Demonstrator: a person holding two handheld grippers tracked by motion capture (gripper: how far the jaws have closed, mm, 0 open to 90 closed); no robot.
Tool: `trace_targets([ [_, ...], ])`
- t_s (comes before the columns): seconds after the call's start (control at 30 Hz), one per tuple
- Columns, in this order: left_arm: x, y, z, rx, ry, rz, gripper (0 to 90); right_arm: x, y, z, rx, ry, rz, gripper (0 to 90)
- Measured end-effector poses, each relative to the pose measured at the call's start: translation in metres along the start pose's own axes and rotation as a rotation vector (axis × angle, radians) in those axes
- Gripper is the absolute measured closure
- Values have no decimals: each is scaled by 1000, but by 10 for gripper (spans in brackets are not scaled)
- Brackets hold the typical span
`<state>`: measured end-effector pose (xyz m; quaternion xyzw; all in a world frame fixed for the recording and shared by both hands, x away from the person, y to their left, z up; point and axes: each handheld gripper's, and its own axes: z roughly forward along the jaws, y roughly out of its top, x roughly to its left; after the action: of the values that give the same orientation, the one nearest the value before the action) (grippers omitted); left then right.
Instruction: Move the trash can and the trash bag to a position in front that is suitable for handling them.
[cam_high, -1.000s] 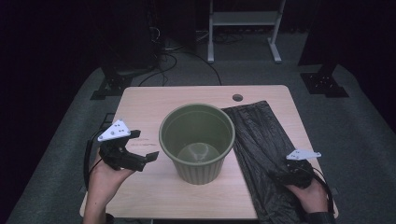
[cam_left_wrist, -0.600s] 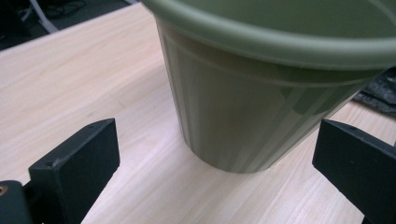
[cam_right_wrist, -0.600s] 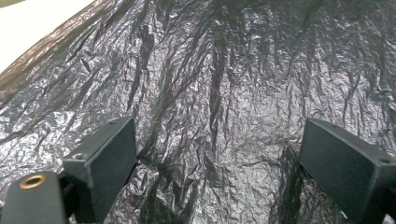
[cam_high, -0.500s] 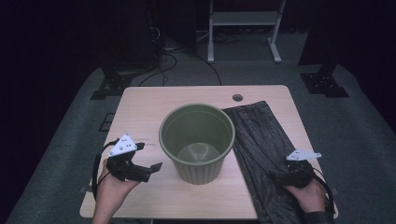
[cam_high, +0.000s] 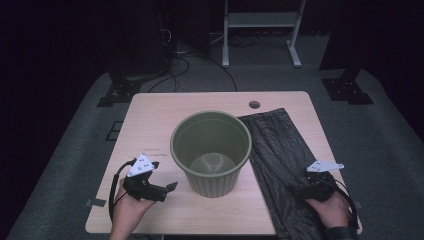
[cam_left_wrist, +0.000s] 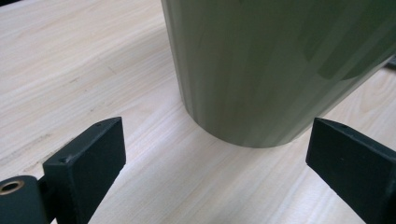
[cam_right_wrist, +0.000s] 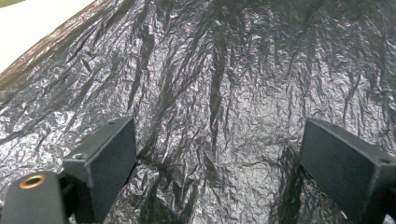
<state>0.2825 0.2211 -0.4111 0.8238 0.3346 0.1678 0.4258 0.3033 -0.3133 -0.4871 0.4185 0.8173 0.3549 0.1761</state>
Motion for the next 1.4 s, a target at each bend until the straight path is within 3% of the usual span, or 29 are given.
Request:
trace_targets([
  [0.3,8,-20,23,36,32,-4,35,0,0,0,0,0,0,102],
  [0.6,17,-39,44,85,24,3,21,0,0,0,-1,1,-1,101],
  [0.7,18,-41,47,113,43,19,17,0,0,0,-1,1,-1,101],
  [0.8,19,-43,52,143,34,10,17,0,0,0,-1,1,-1,100],
  [1.27,18,-48,58,151,37,-6,2,0,0,0,-1,2,-3,106],
  [1.33,18,-48,58,151,38,-7,2,1,0,-1,-10,9,-8,160],
  [1.4,18,-47,58,151,40,-8,1,1,-1,-3,-30,21,-16,311],
])
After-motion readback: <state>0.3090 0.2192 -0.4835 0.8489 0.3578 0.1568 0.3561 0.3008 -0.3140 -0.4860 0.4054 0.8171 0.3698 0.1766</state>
